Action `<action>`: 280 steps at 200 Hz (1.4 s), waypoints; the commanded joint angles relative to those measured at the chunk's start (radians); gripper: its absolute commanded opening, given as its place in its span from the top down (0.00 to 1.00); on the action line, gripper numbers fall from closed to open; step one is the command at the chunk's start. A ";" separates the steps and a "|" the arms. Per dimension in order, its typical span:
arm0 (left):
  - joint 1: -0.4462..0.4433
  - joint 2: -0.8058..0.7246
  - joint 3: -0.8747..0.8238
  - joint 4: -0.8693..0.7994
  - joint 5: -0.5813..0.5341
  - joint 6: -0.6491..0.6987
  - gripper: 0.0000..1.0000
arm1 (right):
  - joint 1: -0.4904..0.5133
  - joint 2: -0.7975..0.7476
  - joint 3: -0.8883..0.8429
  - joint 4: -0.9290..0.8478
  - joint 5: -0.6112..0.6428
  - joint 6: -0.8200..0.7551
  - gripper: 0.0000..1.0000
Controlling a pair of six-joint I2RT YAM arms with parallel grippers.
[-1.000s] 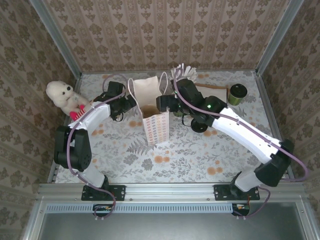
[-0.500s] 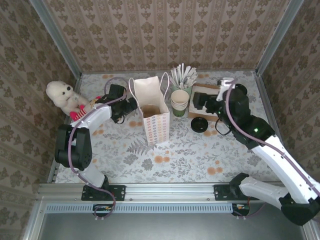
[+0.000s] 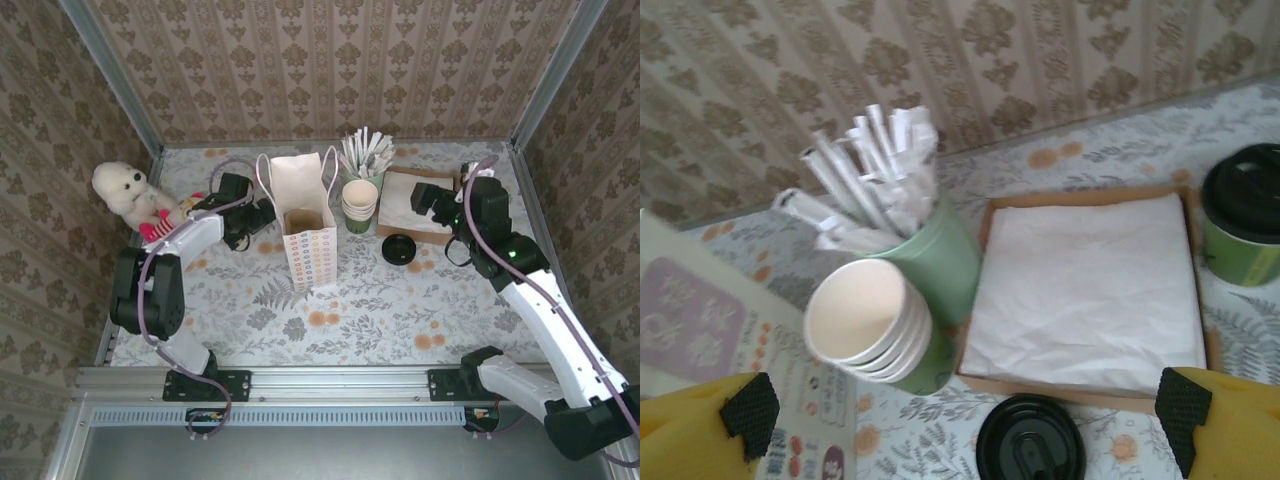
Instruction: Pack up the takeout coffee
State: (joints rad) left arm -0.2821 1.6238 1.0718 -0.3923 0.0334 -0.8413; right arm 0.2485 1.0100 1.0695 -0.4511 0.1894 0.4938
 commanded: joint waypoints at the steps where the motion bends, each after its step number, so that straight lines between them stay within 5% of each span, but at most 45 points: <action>1: 0.011 -0.067 -0.024 -0.020 -0.067 -0.037 0.00 | -0.073 0.056 0.006 -0.010 -0.073 0.064 0.00; 55: 0.012 -0.190 -0.041 -0.086 -0.179 0.029 0.00 | -0.249 0.191 0.039 -0.027 -0.028 0.039 0.00; 89: 0.022 -0.285 -0.078 -0.089 -0.269 0.040 0.00 | -0.396 0.316 0.101 -0.016 -0.257 -0.056 0.02; 115: 0.030 -0.342 -0.109 -0.068 -0.289 0.029 0.00 | -0.428 0.431 0.174 -0.032 -0.179 -0.104 0.00; 150: 0.035 -0.414 -0.189 -0.036 -0.324 -0.005 0.00 | -0.529 0.648 0.391 -0.150 -0.385 -0.162 0.00; 280: 0.070 -0.435 -0.218 -0.024 -0.281 0.051 0.00 | -0.477 1.087 0.833 -0.381 -0.201 -0.253 0.00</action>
State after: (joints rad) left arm -0.2195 1.1797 0.8242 -0.4114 -0.2710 -0.8375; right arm -0.2466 2.0548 1.8454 -0.7528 -0.0849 0.2565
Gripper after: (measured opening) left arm 0.992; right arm 0.999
